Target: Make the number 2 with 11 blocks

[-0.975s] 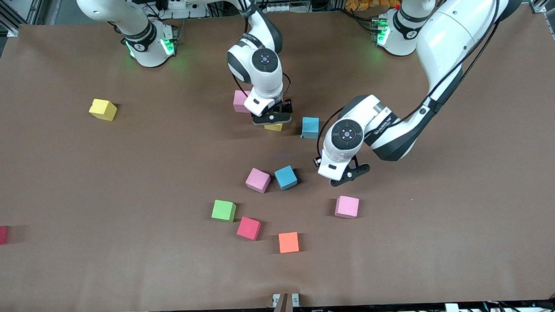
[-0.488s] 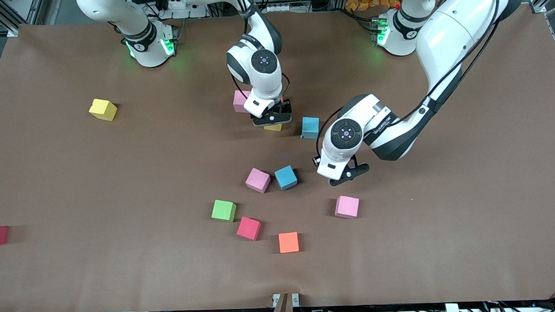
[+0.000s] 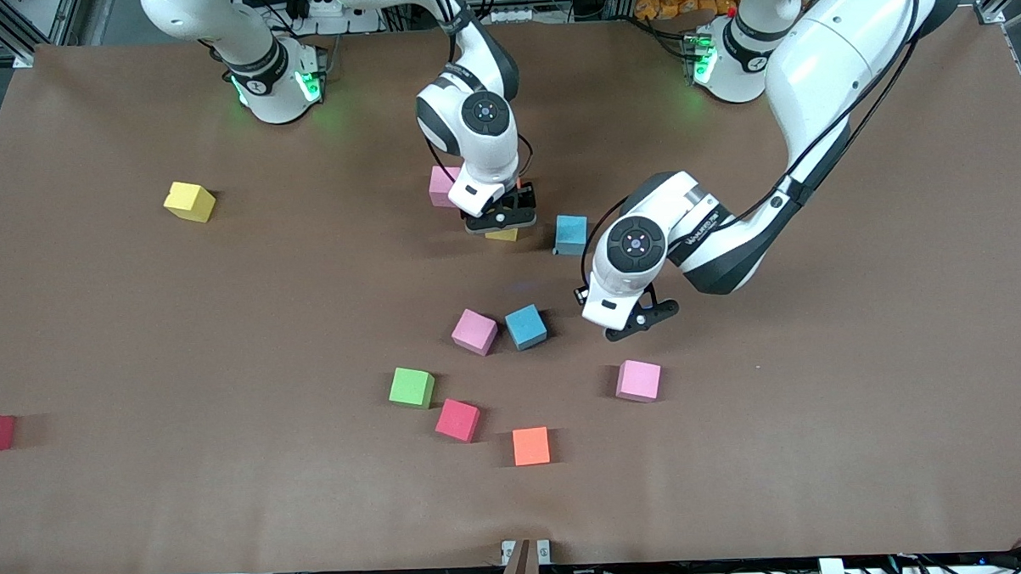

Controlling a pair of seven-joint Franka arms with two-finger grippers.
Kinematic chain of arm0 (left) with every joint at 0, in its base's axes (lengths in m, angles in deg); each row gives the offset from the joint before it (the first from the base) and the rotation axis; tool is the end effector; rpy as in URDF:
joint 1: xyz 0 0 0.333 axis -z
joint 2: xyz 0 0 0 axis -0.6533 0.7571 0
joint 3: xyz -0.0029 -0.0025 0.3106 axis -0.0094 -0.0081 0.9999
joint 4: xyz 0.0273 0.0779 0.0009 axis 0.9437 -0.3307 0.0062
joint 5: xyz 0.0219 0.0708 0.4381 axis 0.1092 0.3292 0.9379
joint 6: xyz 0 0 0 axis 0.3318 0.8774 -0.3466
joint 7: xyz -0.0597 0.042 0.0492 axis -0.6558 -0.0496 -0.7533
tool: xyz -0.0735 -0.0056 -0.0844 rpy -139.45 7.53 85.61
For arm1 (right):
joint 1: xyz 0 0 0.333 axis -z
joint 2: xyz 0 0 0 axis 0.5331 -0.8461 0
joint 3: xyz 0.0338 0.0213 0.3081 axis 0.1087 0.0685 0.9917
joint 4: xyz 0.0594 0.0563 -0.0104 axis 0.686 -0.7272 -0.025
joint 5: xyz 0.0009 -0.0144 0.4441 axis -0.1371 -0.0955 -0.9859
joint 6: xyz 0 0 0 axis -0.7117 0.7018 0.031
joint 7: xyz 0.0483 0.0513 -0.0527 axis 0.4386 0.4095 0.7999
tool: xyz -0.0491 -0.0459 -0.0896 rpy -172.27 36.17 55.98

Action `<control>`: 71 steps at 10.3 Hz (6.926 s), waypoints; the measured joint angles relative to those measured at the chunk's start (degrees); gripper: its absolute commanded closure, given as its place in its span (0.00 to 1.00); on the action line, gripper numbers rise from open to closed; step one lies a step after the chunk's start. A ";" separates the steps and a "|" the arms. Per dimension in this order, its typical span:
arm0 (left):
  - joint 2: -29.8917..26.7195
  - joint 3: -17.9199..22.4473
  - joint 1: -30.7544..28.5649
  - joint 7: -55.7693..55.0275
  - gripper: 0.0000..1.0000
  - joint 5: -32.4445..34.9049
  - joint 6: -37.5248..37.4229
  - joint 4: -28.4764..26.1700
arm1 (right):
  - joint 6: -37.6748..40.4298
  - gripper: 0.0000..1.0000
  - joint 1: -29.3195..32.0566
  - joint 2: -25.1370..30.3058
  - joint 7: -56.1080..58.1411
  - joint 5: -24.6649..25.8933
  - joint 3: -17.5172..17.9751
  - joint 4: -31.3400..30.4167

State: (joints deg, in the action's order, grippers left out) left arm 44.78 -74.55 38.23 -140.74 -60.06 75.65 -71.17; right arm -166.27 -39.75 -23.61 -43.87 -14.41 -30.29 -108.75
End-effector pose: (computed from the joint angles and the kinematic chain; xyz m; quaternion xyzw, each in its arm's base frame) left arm 0.5821 -0.4038 0.2225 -0.9794 -0.1824 0.0763 0.0414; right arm 0.3911 0.5209 0.1651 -0.9984 -0.0554 0.0102 0.0022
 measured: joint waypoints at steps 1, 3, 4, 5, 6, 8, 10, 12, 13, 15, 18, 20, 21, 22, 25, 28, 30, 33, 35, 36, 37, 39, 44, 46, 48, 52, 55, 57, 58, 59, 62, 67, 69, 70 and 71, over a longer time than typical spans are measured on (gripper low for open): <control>-0.18 -0.13 0.01 0.00 1.00 0.00 -0.23 0.00 | 0.97 0.06 0.01 0.07 -0.01 -0.03 -0.41 0.42; -0.42 -0.36 0.09 0.00 1.00 0.00 -0.57 0.00 | 5.61 0.07 0.17 0.68 -0.01 -0.05 -1.23 2.56; -0.43 -0.62 0.08 0.00 1.00 0.00 -0.63 0.00 | 8.37 0.07 0.43 1.16 -0.04 -0.07 -1.47 4.10; -0.44 -1.11 0.09 0.00 1.00 0.00 -0.88 0.01 | 11.61 0.07 0.96 1.68 -0.13 -0.08 -1.67 6.01; -0.44 -1.68 0.10 0.00 1.00 0.00 -1.23 0.01 | 14.79 0.06 1.61 2.10 -0.19 -0.08 -1.72 8.09; -0.47 -2.47 0.30 0.00 1.00 0.00 -1.49 0.01 | 20.10 0.04 3.87 2.33 -0.09 0.03 -1.82 12.69; -0.47 -3.08 1.03 0.21 1.00 0.00 -1.51 0.00 | 21.35 0.04 6.70 2.31 2.40 1.06 -2.25 14.33; -0.47 -3.58 2.38 1.91 1.00 0.00 -1.54 0.00 | 21.22 0.05 9.13 2.20 3.91 2.31 -3.31 14.78; -0.46 -3.65 3.31 2.39 1.00 0.00 -1.51 0.09 | 20.53 0.02 10.59 2.13 4.21 3.40 -3.49 15.02; -0.46 -3.66 5.20 2.46 1.00 0.40 -1.49 0.33 | 17.17 0.00 13.10 1.86 4.25 5.17 -3.67 15.31; -0.41 -3.62 6.76 2.46 1.00 1.45 -1.11 0.39 | 10.88 0.00 17.68 0.58 5.17 5.49 -3.77 15.37; -0.34 -3.60 7.69 2.46 1.00 1.47 0.56 0.39 | 8.39 0.00 20.29 -1.14 5.46 5.49 -3.77 16.24; -0.19 -3.56 8.45 2.46 1.00 1.47 1.36 0.37 | 8.06 0.00 21.45 -2.43 5.55 5.49 -3.76 17.94; 0.05 -3.05 9.73 2.46 1.00 1.47 1.82 0.39 | 8.01 0.00 22.91 -3.95 5.57 5.49 -3.77 20.32; 1.21 3.84 17.54 2.31 1.00 1.41 4.08 2.57 | 7.77 0.00 26.36 -6.77 5.68 5.49 -3.74 23.33; 3.77 5.47 20.40 1.91 1.00 1.40 5.80 6.58 | 6.53 0.00 27.47 -8.53 5.68 5.49 -3.72 25.29; 4.21 7.15 21.57 2.07 1.00 1.40 7.49 7.10 | 5.70 0.00 28.69 -10.23 5.64 5.49 -3.26 27.18; 4.53 8.89 24.40 2.99 1.00 1.40 8.50 7.40 | 0.80 0.00 32.17 -13.51 6.77 5.49 0.17 28.09; 4.76 8.97 25.46 3.74 1.00 1.40 8.50 7.48 | 0.99 0.00 32.31 -13.82 6.76 5.13 0.40 28.86; 4.94 8.98 25.73 4.88 1.00 1.40 8.51 7.51 | 1.32 0.00 32.93 -13.84 6.76 4.90 0.73 29.11; 5.14 8.99 25.80 6.10 1.00 1.40 8.51 7.55 | 1.85 0.00 33.69 -13.90 6.76 4.90 1.61 29.47; 5.81 8.99 26.12 6.70 1.00 1.40 8.59 7.59 | 7.27 0.00 34.51 -14.58 6.76 4.90 2.30 32.70; 7.07 9.59 27.61 6.70 1.00 1.40 10.05 8.07 | 11.05 0.00 35.51 -17.97 5.94 4.78 3.54 36.58; 7.18 9.75 28.22 6.61 1.00 1.40 10.12 8.11 | 11.03 0.00 35.43 -19.31 5.52 4.79 3.80 36.90; 7.22 9.77 28.83 6.25 1.00 1.40 10.12 8.11 | 11.00 0.00 35.29 -19.96 5.51 4.81 3.85 37.05; 7.50 9.98 29.16 6.13 1.00 1.40 10.12 8.11 | 10.98 0.00 34.75 -20.28 5.51 5.91 3.88 37.12; 7.50 10.08 29.16 6.13 1.00 1.40 10.12 8.12 | 8.96 0.00 34.75 -20.46 5.54 6.88 3.88 37.12; 7.50 10.08 29.17 5.58 0.01 1.40 10.12 8.11 | 8.60 0.00 34.70 -20.53 5.54 7.40 3.90 37.12; 7.53 10.08 29.21 4.33 0.00 1.40 10.12 8.11 | 8.56 0.00 34.74 -20.56 5.54 7.46 3.89 37.12; 7.60 10.09 29.41 3.04 0.00 1.40 10.12 8.11 | 8.41 0.00 34.89 -20.61 5.78 7.47 3.85 37.12; 7.74 10.08 30.60 1.39 0.00 1.40 10.12 8.11 | 6.11 0.00 34.77 -20.90 6.51 7.49 3.88 36.21; 7.65 10.27 30.31 0.55 0.00 1.40 10.14 9.46 | 4.61 0.87 35.01 -21.15 9.11 7.52 3.73 35.36; 6.90 10.26 30.29 -0.88 0.00 1.40 10.14 9.80 | 4.62 1.00 35.04 -20.99 10.80 7.52 3.69 35.38; 6.31 10.26 30.03 -1.86 0.00 1.40 10.01 9.99 | 4.62 1.00 35.04 -20.98 10.95 7.52 3.70 35.38; 5.21 10.25 29.27 -3.14 0.00 1.40 9.06 10.12 | 4.98 1.00 35.05 -20.91 10.99 7.52 3.69 35.43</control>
State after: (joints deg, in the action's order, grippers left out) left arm 49.98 -64.30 67.50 -143.88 -58.67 84.71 -61.04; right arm -161.29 -4.70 -44.52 -32.88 -6.90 -26.60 -73.32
